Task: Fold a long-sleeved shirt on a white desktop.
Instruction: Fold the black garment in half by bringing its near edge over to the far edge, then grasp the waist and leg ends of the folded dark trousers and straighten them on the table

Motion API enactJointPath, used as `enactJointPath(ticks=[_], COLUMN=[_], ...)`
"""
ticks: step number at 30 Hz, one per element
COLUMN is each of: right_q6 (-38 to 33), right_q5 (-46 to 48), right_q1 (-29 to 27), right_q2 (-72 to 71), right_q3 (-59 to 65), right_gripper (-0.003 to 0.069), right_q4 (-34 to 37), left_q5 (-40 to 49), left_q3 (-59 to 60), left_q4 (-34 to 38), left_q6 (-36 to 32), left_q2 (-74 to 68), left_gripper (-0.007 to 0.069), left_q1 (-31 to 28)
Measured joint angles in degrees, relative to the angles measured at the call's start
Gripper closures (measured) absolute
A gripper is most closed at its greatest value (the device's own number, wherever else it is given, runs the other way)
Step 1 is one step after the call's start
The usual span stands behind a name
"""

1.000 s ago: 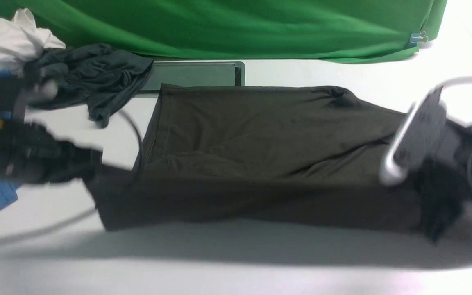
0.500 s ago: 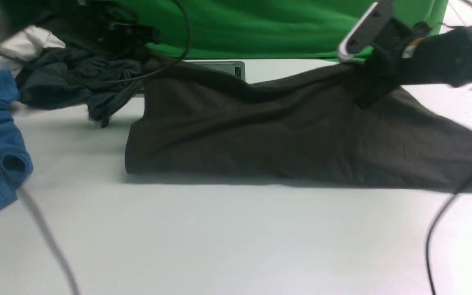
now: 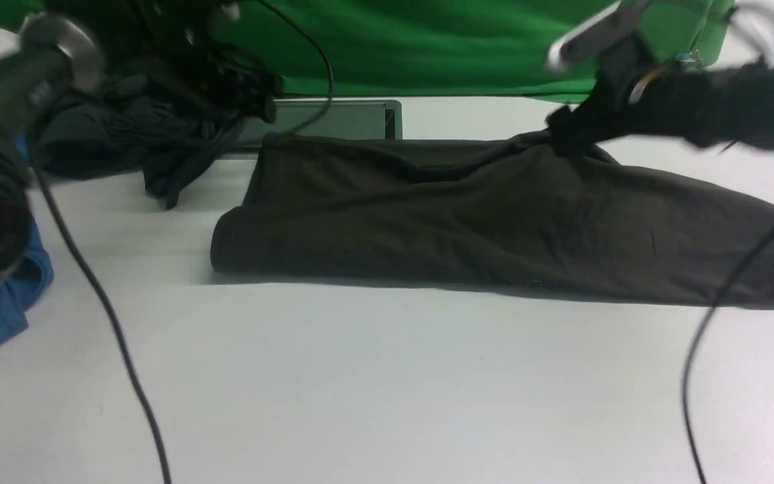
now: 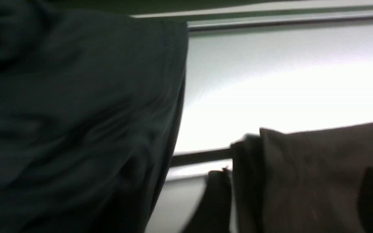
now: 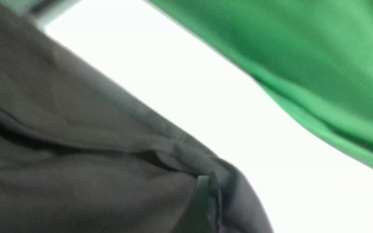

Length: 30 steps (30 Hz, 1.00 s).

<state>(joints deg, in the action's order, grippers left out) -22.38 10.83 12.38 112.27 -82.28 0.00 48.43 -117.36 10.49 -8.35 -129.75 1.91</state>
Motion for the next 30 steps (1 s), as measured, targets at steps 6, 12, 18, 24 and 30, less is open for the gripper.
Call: enactJointPath(ticks=[6, 12, 18, 24, 30], right_q6=[15.4, 27.4, 27.8, 27.4, 26.8], right_q5=[17.2, 23.4, 24.4, 23.3, 22.8], right_q1=[0.0, 1.1, 3.8, 4.3, 4.3], right_q2=[-15.7, -23.2, -24.4, -24.4, -24.4], right_q3=[-0.1, 3.2, 11.0, 15.3, 15.4], right_gripper=[0.0081, 0.0133, 0.0118, 0.0116, 0.0116], right_q4=[0.0, 0.0, 0.0, 0.0, 0.0], left_q5=[18.8, 21.0, 14.3, 5.7, 4.3], left_q3=[1.5, 13.1, 26.6, 32.8, 33.1], left_q4=[0.9, 5.6, 12.8, 21.8, 29.5], left_q6=[2.4, 4.8, 5.8, 2.9, -4.0], left_q2=[8.0, 9.0, 9.9, 9.6, 8.4], left_gripper=[-0.0066, -0.0069, -0.0069, -0.0069, 0.0039], left_q1=[-2.5, -3.4, -3.4, -3.6, -3.7])
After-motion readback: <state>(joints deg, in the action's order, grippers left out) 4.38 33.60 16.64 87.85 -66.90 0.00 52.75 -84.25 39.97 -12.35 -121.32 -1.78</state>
